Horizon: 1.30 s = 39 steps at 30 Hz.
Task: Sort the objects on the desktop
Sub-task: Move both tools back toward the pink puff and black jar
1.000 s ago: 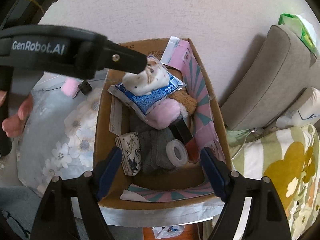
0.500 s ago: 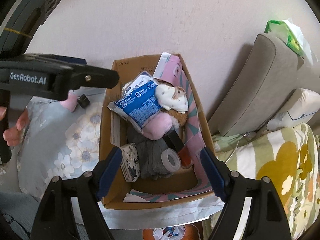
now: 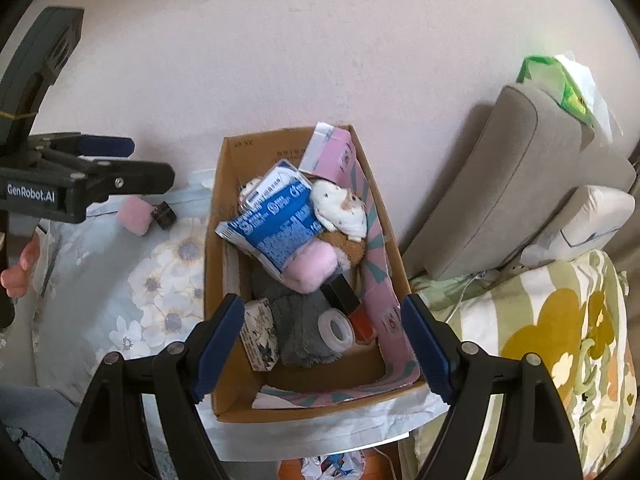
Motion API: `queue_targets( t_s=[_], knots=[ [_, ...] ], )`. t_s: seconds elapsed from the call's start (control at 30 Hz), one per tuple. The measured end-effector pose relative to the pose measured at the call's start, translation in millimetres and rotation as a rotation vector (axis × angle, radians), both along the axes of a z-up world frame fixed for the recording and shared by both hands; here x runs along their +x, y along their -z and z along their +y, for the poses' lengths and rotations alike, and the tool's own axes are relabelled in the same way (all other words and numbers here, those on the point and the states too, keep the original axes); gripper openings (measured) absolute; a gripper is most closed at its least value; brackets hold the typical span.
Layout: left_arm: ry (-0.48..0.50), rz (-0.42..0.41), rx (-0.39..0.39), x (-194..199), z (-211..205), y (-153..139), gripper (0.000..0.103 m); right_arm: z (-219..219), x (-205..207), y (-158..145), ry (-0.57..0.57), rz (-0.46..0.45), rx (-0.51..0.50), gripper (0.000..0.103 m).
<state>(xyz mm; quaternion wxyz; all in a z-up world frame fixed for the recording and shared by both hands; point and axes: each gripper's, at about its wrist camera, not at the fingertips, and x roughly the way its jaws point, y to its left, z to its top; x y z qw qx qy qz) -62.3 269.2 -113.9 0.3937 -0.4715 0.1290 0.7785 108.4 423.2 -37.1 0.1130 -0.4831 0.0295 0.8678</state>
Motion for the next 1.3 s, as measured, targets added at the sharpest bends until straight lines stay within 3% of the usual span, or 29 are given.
queue_targets(
  t_s=[0.5,0.77,1.07,1.3],
  knots=[
    [-0.158,0.052,0.02,-28.4,-88.4,-13.6,0.102,-49.1,-39.0,-29.2,-0.142,0.062,0.034,0.077],
    [-0.251,0.079,0.022,-34.1,-137.9,-8.6,0.102,-80.1,-62.3,-31.5,-0.239,0.078,-0.018,0.077],
    [-0.336,0.057,0.002,-36.0,-190.3,19.7,0.102,-107.8,-95.8,-19.2,-0.323,0.045,-0.042,0.077],
    [-0.282,0.08,-0.097,-29.7,-202.1,58.6,0.102,-121.1,-126.4,5.1,-0.389,-0.034,-0.062,0.077]
  ],
)
